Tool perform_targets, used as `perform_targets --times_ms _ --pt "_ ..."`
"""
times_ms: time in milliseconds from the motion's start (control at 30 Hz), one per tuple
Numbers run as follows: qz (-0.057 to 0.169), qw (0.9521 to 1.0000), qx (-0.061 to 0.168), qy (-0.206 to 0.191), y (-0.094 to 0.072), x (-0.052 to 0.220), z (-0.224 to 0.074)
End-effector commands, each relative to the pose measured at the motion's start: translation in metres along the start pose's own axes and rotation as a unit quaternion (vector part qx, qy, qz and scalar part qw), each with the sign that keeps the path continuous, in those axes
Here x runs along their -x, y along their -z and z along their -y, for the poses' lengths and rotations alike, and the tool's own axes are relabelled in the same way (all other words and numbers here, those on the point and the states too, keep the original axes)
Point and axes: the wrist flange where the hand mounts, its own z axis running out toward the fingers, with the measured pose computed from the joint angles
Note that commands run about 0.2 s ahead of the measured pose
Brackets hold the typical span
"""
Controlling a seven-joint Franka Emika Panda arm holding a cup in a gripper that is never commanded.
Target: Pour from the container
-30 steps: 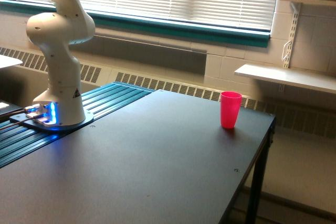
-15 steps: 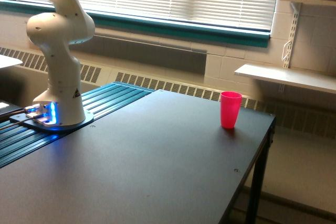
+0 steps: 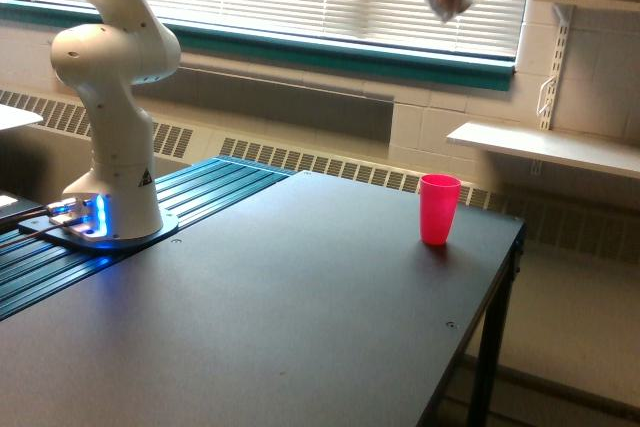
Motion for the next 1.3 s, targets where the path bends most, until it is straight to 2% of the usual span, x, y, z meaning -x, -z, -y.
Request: perform_targets --times_ms 33,200,300,600,800,1000,1133,1300 --pt "0.026 0.9993 -0.018 -0.019 -0.001 0.021 0.013" --pt "0.03 0.9989 -0.018 -0.03 -0.001 0.026 0.014" --pt "0.045 0.9978 -0.017 -0.044 -0.004 0.039 0.024" --pt "0.078 0.996 -0.014 -0.041 -0.011 0.072 0.044" --pt "0.098 0.9948 -0.003 -0.027 -0.018 0.1 0.053" --pt "0.117 0.9929 0.021 -0.004 -0.028 0.136 0.058" --pt "0.137 0.9898 0.037 0.01 -0.036 0.164 0.057" --pt "0.167 0.9851 0.038 0.018 -0.044 0.194 0.059"
